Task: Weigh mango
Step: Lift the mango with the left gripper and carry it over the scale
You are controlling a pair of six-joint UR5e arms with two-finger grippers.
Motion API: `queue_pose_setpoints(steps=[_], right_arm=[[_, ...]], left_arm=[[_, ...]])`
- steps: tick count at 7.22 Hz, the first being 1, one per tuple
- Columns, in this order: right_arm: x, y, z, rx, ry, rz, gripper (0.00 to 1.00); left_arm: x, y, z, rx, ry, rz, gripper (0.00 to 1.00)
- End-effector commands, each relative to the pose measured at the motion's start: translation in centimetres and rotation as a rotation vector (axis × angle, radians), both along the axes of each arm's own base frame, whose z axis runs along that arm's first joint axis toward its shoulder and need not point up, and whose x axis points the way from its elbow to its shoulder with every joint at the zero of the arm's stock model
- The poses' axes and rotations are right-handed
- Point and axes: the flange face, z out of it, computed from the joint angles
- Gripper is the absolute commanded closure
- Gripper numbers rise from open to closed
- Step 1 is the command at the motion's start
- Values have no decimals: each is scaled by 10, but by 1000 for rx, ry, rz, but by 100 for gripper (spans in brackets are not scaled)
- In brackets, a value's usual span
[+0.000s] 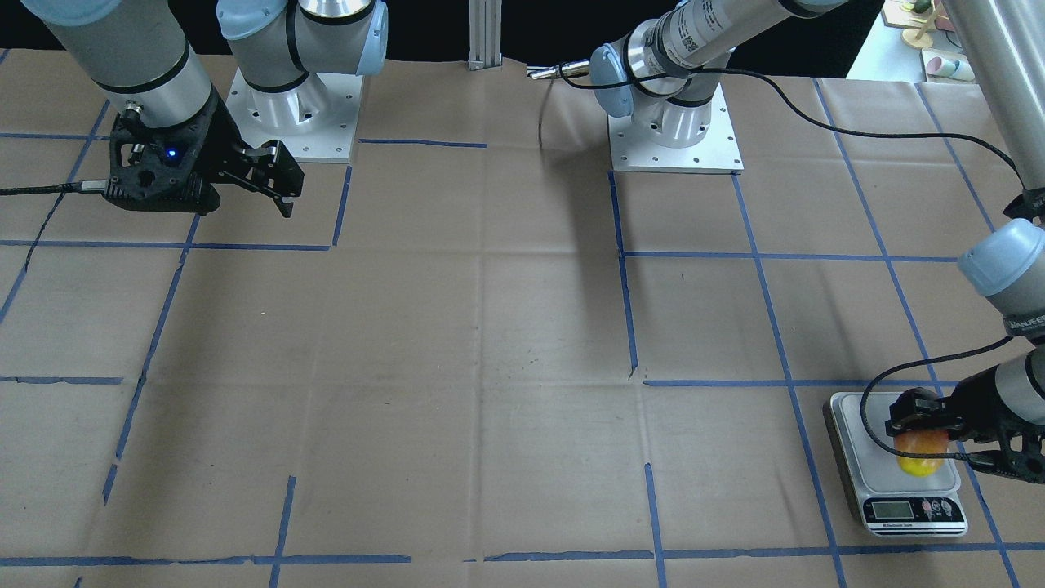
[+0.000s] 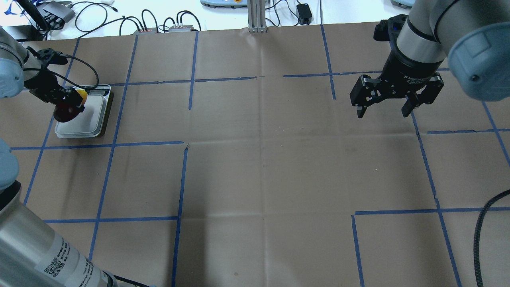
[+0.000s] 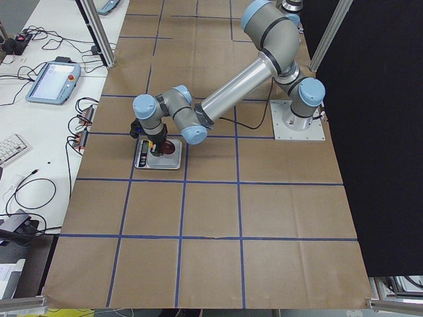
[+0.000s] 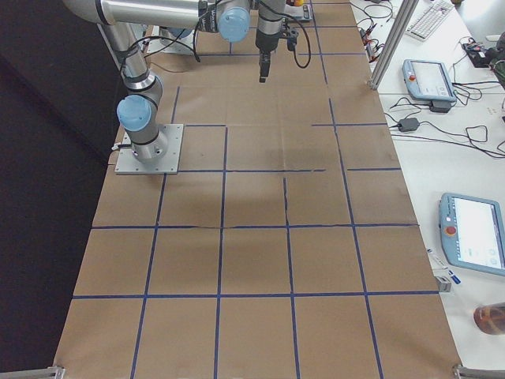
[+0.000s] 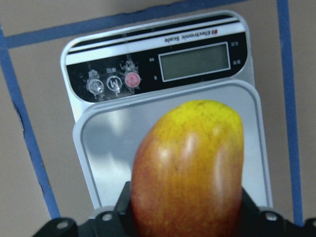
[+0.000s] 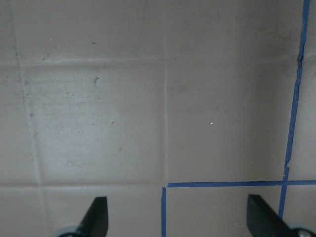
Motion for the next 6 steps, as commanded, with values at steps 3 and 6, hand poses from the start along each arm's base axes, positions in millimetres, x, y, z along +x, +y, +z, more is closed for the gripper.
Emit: queue_pose_setpoints(steps=[3,6], right_arm=[[0,0,0,0,0,0,0],[0,0,0,0,0,0,0]], left_arm=[[2,-13,-23,17,8,-6,84],[-2,-6,-18,18,9,-9,49]])
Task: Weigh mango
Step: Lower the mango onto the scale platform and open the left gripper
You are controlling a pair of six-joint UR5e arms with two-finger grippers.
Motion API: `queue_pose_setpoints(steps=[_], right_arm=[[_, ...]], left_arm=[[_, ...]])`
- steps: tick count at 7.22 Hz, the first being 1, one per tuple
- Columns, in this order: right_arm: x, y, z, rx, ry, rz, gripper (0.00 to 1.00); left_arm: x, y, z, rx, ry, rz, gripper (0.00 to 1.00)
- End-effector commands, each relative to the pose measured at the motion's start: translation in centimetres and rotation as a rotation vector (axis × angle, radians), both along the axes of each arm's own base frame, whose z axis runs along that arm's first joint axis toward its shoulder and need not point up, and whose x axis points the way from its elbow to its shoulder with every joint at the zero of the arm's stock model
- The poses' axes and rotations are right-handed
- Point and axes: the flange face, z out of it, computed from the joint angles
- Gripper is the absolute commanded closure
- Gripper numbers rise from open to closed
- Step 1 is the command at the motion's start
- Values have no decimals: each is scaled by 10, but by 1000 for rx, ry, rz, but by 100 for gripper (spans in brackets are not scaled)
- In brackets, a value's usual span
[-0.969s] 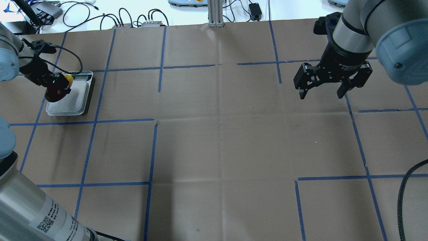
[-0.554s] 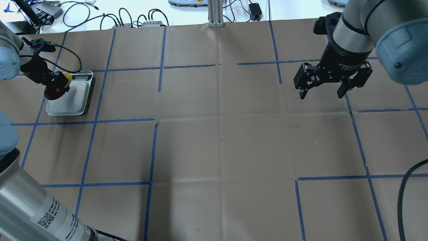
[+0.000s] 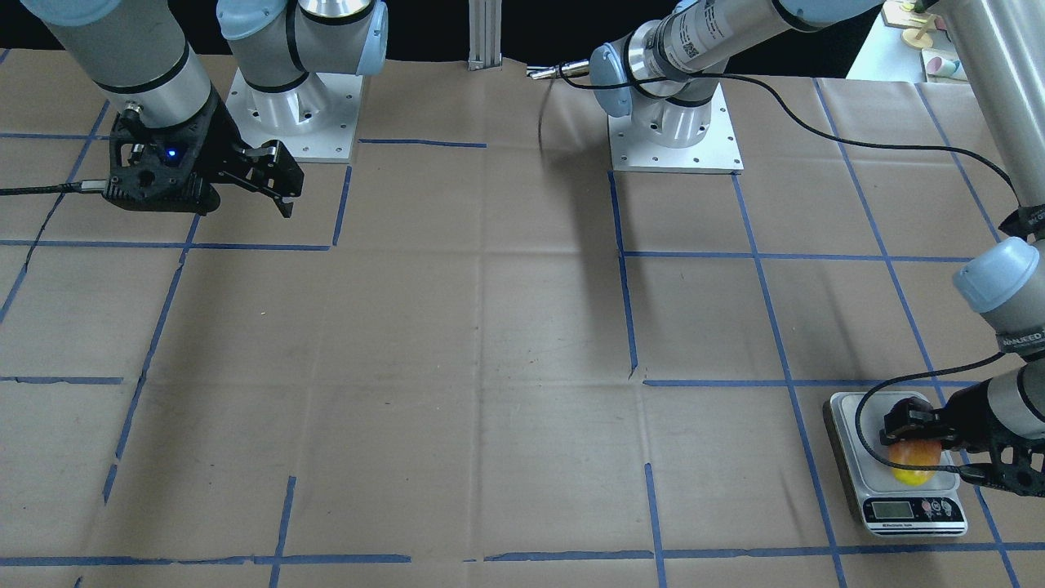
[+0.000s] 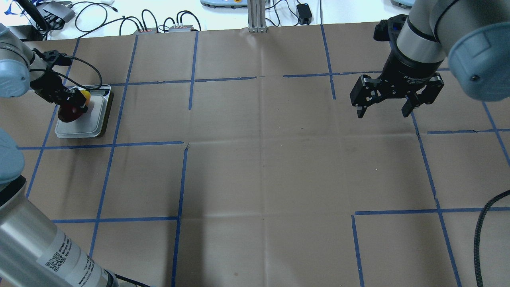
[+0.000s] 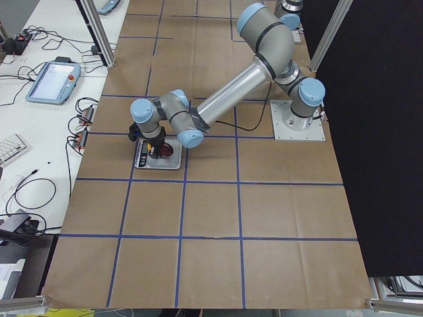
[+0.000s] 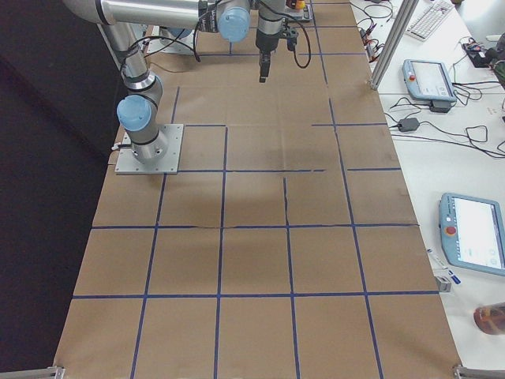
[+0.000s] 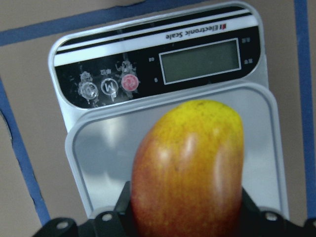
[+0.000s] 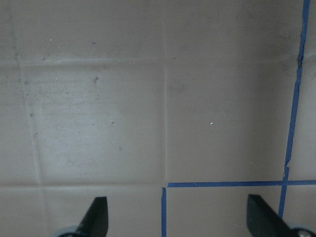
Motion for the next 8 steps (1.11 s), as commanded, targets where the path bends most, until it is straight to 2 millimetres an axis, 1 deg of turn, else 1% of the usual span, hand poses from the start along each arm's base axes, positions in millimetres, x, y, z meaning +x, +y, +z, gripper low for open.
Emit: queue_pose_setpoints(steps=[1,2,3,4,5,6,7,8], right_arm=[[0,0,0,0,0,0,0],[0,0,0,0,0,0,0],[0,0,0,0,0,0,0],[0,0,0,0,0,0,0],[0,0,0,0,0,0,0],[0,0,0,0,0,0,0],[0,0,0,0,0,0,0],[0,0,0,0,0,0,0]], left_arm=[[-1,2,0,6,4,-6,1],[-1,2,0,11,5,-7,1],[-1,3,5,6,1,-4,1],[-4,7,29,-3,-5,1,1],[-21,19,85,-30,-14,27,1],[-63,26,129,-43,-22,93,1],[-127,39,173,-43,-20,122,1],[-190,54,205,-40,-23,203,1]])
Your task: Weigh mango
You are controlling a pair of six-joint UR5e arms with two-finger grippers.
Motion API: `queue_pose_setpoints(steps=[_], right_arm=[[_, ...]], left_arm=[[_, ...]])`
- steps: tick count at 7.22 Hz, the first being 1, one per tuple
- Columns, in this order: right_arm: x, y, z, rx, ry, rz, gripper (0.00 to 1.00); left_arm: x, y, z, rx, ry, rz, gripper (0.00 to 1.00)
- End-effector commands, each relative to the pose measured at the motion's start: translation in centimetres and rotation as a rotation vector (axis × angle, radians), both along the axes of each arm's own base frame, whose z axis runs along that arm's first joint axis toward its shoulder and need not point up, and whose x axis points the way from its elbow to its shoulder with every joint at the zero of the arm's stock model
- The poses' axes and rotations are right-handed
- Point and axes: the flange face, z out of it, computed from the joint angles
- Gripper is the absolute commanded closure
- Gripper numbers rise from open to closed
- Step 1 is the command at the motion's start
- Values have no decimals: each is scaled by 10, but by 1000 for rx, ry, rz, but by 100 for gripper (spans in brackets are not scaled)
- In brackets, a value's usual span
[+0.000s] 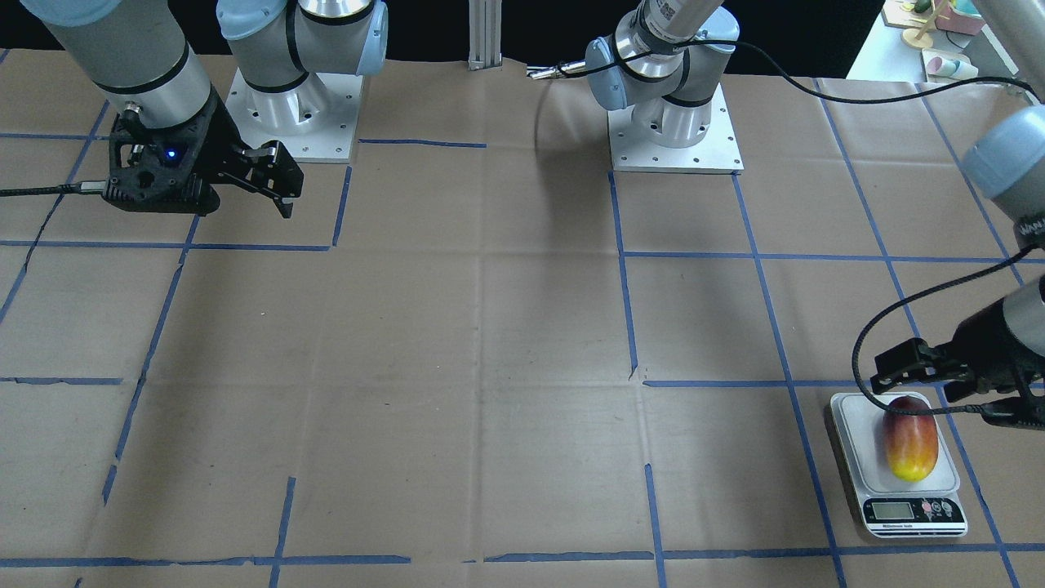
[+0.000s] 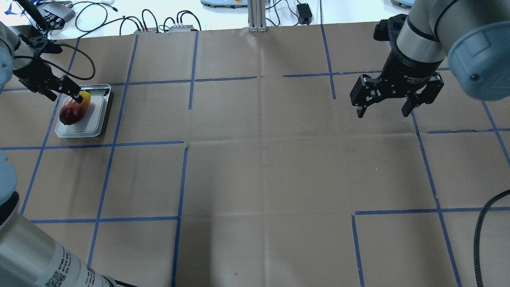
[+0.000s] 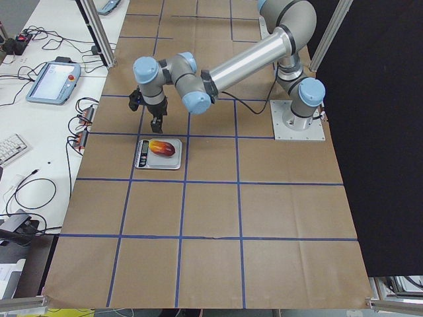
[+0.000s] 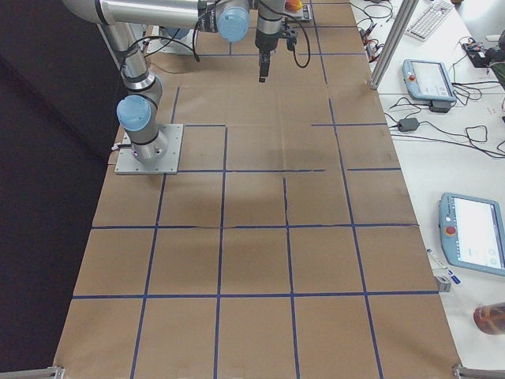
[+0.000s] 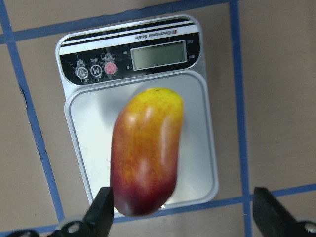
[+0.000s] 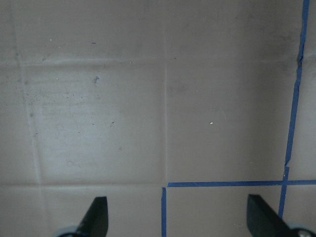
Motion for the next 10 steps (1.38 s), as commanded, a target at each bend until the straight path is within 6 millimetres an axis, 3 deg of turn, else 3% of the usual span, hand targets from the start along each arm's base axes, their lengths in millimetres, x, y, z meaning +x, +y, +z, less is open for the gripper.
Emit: queue_pose_setpoints(steps=[1,2,3,4,5,6,8,10], right_arm=[[0,0,0,0,0,0,0],[0,0,0,0,0,0,0],[0,0,0,0,0,0,0],[0,0,0,0,0,0,0],[0,0,0,0,0,0,0],[0,0,0,0,0,0,0],[0,0,0,0,0,0,0],[0,0,0,0,0,0,0]], left_arm=[[-130,35,64,-11,-5,129,1],[-182,53,64,-5,10,77,1],[-219,67,67,-10,58,49,1],[-227,76,85,-39,52,75,1],[-228,73,63,1,50,110,0],[-228,77,81,-30,45,120,0],[-216,86,85,-39,-80,123,0],[-217,86,83,-33,-70,126,0]])
